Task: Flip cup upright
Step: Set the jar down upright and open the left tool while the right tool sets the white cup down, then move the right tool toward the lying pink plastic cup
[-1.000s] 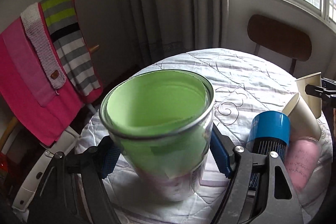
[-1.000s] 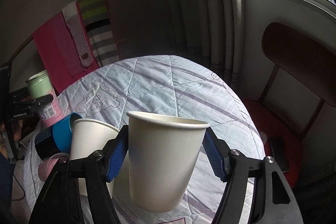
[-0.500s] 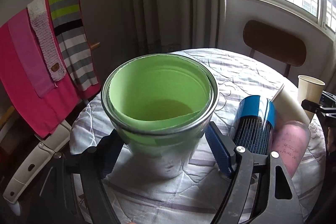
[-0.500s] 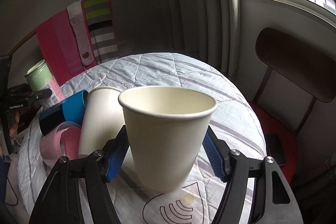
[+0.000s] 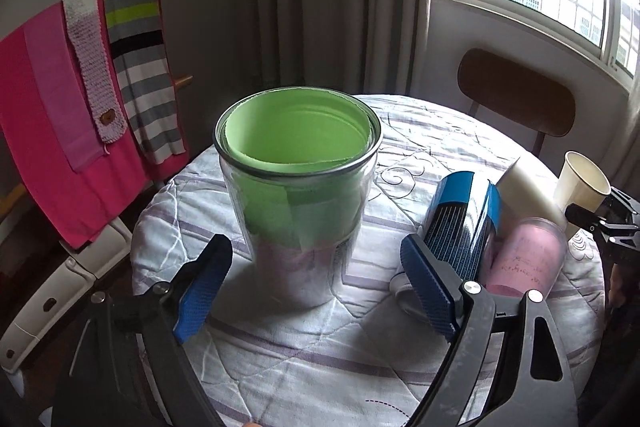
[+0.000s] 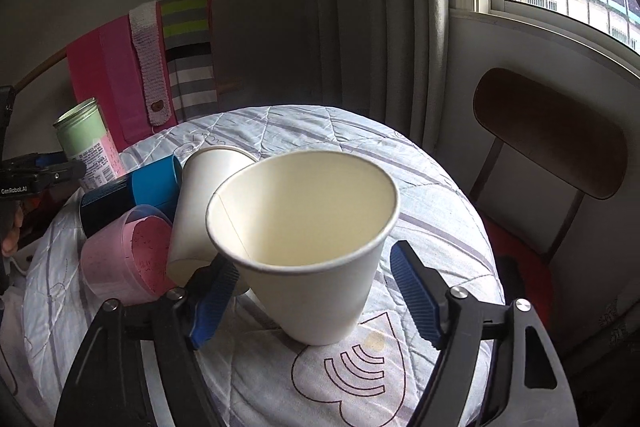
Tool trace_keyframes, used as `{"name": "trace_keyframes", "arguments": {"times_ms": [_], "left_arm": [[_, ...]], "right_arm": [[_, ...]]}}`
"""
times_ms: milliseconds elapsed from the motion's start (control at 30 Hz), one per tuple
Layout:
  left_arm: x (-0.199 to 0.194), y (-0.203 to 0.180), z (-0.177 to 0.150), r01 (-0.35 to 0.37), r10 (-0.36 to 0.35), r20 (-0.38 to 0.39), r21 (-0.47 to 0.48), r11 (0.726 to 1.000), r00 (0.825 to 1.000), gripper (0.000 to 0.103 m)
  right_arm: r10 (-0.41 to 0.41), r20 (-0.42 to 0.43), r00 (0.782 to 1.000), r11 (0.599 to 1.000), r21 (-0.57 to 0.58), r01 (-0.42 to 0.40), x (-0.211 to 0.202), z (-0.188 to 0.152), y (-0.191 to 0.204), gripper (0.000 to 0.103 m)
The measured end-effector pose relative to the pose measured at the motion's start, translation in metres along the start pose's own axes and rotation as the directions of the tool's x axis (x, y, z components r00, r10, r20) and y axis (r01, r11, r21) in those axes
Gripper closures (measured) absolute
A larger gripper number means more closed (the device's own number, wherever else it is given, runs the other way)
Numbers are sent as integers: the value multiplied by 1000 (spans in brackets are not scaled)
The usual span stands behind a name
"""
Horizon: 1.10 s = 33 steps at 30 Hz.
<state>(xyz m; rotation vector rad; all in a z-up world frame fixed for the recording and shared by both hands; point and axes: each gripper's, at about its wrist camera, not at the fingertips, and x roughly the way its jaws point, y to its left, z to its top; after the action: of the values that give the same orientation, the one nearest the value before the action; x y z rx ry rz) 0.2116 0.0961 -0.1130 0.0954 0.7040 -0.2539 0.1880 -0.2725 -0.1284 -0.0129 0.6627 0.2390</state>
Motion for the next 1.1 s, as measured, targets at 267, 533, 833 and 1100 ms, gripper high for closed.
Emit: {"name": "trace_keyframes", "arguments": {"times_ms": [267,533,833,1100], "left_arm": [[-28,-5,-14,-27,28,27,-32,999,999,8],[-63,-24,-35,-50,52,47,-50,997,998,6],[-101,-65,-48,-34,36,62,-30,999,997,6],[-139,-83,-46,-126,144,134,-133,983,981,1]], "right_arm": [[-56,-26,998,997,44,57,-20,1,4,24],[-91,-21,996,992,84,93,-51,-1,22,24],[-6,-47,999,988,151,13,-82,0,44,24],[0,-17,1000,971,240,4,-100,2,72,24]]}}
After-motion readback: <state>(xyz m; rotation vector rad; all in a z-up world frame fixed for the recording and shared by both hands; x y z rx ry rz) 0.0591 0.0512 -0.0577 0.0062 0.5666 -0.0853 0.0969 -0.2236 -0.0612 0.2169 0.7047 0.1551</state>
